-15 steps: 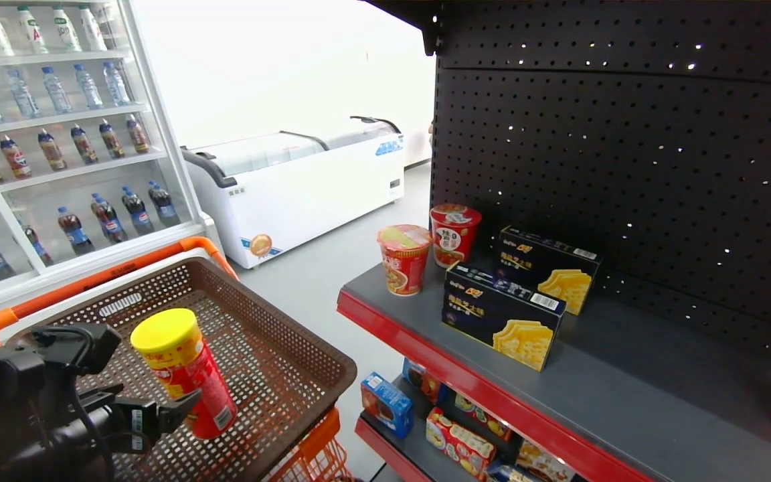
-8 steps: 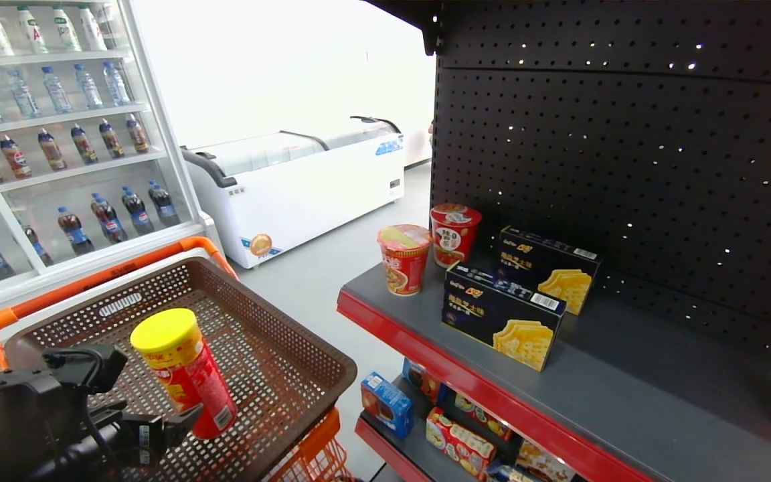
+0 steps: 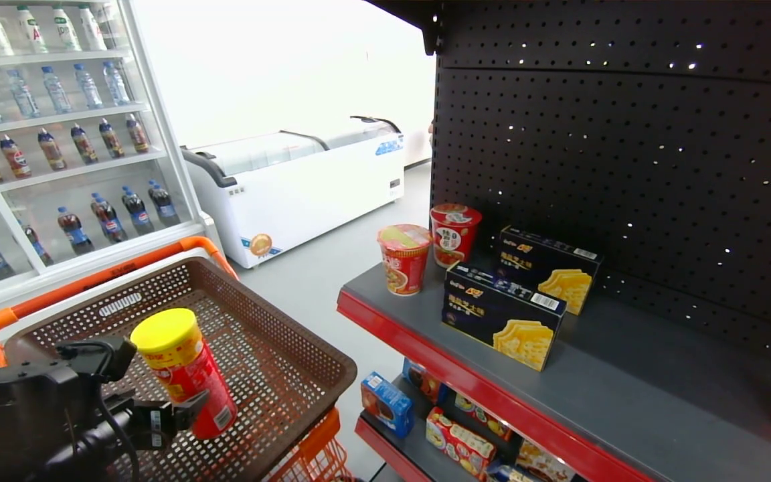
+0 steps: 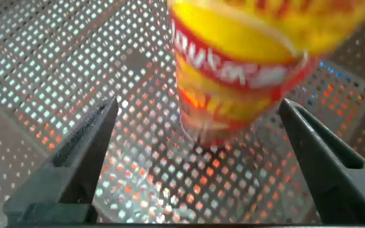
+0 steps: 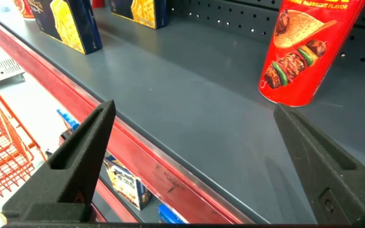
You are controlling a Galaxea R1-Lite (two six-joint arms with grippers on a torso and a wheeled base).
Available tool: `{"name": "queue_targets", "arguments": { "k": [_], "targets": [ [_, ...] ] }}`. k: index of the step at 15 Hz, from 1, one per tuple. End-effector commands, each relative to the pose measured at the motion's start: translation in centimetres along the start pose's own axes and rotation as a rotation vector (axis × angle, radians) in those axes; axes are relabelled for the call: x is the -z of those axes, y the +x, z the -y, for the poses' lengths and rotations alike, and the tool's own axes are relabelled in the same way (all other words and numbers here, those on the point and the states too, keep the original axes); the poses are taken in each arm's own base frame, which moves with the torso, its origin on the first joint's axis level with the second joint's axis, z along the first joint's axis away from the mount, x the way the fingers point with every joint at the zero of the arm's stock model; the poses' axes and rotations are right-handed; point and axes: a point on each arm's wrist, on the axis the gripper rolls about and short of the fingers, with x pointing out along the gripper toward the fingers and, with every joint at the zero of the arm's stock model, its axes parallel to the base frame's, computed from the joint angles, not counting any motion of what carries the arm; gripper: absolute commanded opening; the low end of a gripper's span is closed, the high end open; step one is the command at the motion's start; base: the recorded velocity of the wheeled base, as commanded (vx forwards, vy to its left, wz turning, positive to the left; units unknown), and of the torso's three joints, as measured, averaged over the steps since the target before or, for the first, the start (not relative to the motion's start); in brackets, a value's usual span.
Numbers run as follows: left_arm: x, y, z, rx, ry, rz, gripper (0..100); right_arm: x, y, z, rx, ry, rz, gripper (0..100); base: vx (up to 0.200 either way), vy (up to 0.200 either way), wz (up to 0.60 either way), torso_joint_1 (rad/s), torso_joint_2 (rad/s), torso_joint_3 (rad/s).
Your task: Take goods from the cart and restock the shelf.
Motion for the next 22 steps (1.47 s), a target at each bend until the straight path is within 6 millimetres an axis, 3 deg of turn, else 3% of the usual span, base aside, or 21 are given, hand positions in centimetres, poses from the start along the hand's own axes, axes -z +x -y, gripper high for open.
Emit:
{"name": "queue_targets", "arguments": {
  "k": [1,12,15,16,22],
  "targets": [
    [0.1,1.2,-0.1,-0.003,-0.001,-0.009,100,0.0,0.0,0.0,-0.001,0.0,0.001,100,0.0,0.0,0.0,0.0,0.0,0.0],
    [-1.8,5.3,1.1,0.046,0.023,0.054,100,0.0,0.0,0.0,-0.001,0.001,0.001,100,0.0,0.0,0.0,0.0,0.0,0.0],
    [-1.8,5.6,1.4,0.059,0.029,0.054,100,0.0,0.0,0.0,-0.001,0.0,0.001,100,0.0,0.0,0.0,0.0,0.0,0.0],
    [-2.0,5.8,1.5,0.061,0.029,0.059,0,0.0,0.0,0.0,-0.001,0.001,0.001,100,0.0,0.0,0.0,0.0,0.0,0.0],
    [-2.4,5.7,1.5,0.064,0.025,0.077,0,0.0,0.0,0.0,-0.001,0.0,0.001,100,0.0,0.0,0.0,0.0,0.0,0.0]
  ]
}}
